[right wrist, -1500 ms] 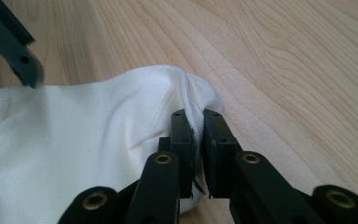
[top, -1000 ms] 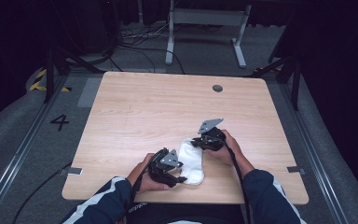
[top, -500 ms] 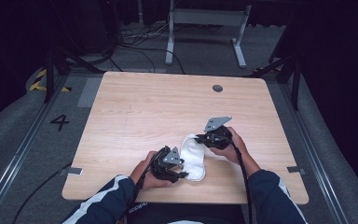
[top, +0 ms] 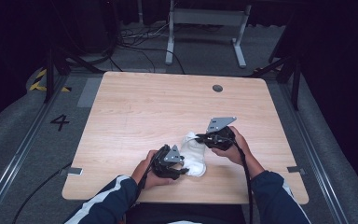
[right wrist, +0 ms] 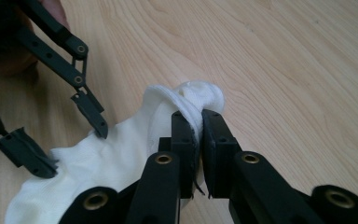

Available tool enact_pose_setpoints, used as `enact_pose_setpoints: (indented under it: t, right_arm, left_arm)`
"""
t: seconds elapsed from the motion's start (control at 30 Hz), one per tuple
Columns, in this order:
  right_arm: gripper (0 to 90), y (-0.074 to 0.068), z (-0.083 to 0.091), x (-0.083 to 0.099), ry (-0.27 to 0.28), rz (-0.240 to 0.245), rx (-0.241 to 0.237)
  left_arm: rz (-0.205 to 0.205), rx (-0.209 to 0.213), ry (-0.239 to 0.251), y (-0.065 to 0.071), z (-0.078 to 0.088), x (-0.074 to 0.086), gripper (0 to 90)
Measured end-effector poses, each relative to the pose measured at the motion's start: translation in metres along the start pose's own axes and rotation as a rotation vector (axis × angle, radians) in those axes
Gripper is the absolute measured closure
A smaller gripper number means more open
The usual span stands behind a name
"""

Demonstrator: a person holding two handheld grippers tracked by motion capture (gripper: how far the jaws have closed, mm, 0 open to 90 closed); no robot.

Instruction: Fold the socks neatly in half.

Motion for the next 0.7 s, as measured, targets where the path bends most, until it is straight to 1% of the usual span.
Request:
enact_pose_setpoints:
  t: [0.07,0.13,0.2,0.23,0.27,0.3,0.33,0.47,0.57,0.67,0.7]
  right_arm:
    - [84.8,-0.005,0.003,-0.002,0.007,0.015,-0.009]
    - [84.8,-0.013,0.007,-0.004,0.015,0.041,-0.024]
    - [84.8,-0.021,0.010,-0.005,0.016,0.051,-0.037]
    - [84.8,-0.027,0.012,-0.005,0.014,0.064,-0.050]
    - [84.8,-0.027,0.012,-0.005,0.014,0.064,-0.050]
    - [84.7,-0.030,0.013,-0.004,0.013,0.070,-0.057]
    - [84.7,-0.035,0.015,-0.002,0.007,0.080,-0.062]
    - [84.7,-0.039,0.019,0.004,0.001,0.081,-0.069]
    - [84.5,-0.042,0.022,0.009,0.012,0.076,-0.081]
    - [84.1,-0.048,0.022,0.014,-0.004,0.097,-0.089]
    - [83.7,-0.052,0.023,0.015,-0.005,0.102,-0.103]
  left_arm:
    - [0.004,-0.001,0.000,0.000,0.000,0.000,49.4]
    - [0.004,-0.002,0.000,0.000,0.000,0.000,49.4]
    - [0.007,0.001,-0.001,-0.001,0.000,0.000,49.4]
    - [0.008,0.000,-0.001,-0.001,0.000,0.000,49.1]
    - [0.011,0.004,-0.002,-0.001,0.000,0.000,49.1]
    - [0.018,0.005,-0.001,-0.001,0.000,0.001,49.1]
    - [0.032,0.015,-0.008,-0.003,0.000,0.001,48.8]
    - [0.038,0.019,-0.003,-0.004,0.000,0.001,48.6]
    - [0.041,0.008,-0.006,-0.004,0.000,0.002,46.5]
    - [0.035,0.005,-0.011,-0.005,0.002,0.002,45.3]
    - [0.034,0.002,-0.016,-0.005,0.002,0.003,44.8]
Point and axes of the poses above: each handheld gripper's, and its own axes: z roughly backward along the jaws, x roughly out of its underside, y roughly to its right, the point moved 8 cm from there along -z, roughly forward along the jaws
